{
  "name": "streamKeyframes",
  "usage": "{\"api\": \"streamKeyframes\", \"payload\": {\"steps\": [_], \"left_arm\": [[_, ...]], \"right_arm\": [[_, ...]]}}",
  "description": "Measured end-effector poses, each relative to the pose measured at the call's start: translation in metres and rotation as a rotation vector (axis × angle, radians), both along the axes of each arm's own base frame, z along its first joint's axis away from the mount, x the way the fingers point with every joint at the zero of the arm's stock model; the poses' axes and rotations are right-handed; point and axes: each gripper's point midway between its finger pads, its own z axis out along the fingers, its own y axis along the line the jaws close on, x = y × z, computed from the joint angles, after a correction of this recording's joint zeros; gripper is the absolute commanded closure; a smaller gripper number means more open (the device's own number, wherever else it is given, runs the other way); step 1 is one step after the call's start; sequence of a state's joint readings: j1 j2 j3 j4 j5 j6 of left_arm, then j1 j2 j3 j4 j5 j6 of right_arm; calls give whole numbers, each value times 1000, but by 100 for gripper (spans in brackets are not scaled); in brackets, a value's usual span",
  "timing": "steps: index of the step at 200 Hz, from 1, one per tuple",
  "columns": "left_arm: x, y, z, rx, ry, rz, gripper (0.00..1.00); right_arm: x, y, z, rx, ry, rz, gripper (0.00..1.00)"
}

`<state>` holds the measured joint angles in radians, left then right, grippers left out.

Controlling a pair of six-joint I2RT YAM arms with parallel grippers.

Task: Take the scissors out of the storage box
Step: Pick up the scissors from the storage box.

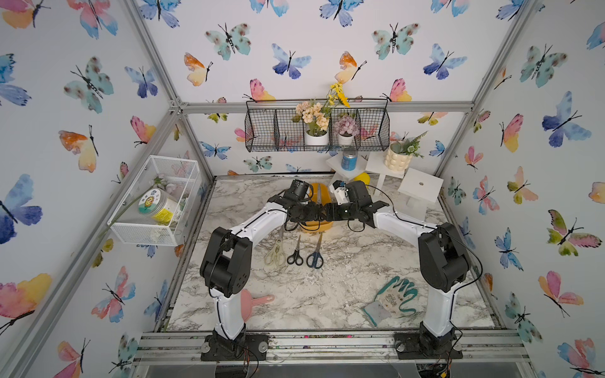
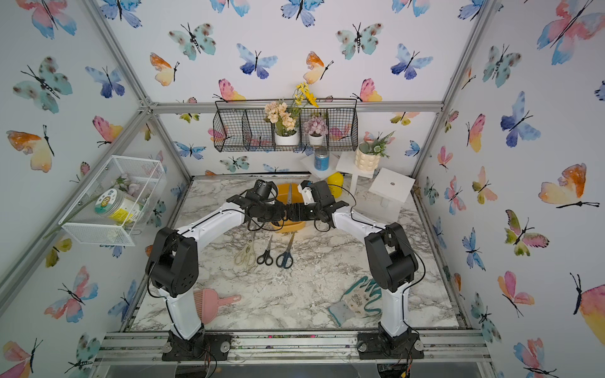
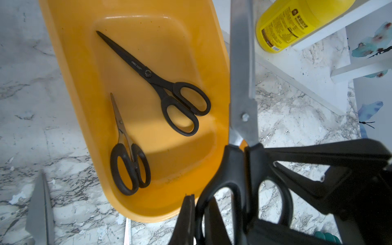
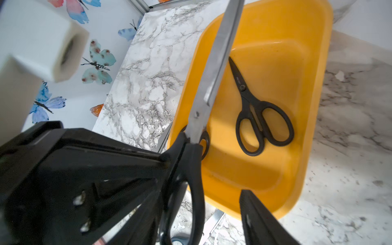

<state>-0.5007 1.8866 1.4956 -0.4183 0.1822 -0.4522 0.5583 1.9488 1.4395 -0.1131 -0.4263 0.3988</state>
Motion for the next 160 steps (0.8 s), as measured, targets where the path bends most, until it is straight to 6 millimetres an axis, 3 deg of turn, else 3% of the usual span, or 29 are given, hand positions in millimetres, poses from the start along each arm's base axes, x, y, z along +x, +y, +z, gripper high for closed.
{"api": "streamKeyframes", "payload": {"steps": [62, 86, 101, 126, 160], "left_arm": [[-5, -9, 2, -25, -1, -27, 99], [-7, -8, -1, -23, 10, -22, 93], [-7, -8, -2, -24, 13, -19, 90], [-8, -8, -3, -26, 17, -17, 75], [-11, -5, 12, -43, -7, -11, 61]], "right_arm": [[-4, 8, 8, 57, 15, 29, 74], [-5, 13, 14, 92, 22, 37, 83], [-6, 15, 15, 105, 35, 33, 85], [-7, 14, 13, 106, 43, 28, 87], [-12, 3, -5, 59, 76, -13, 87]]}}
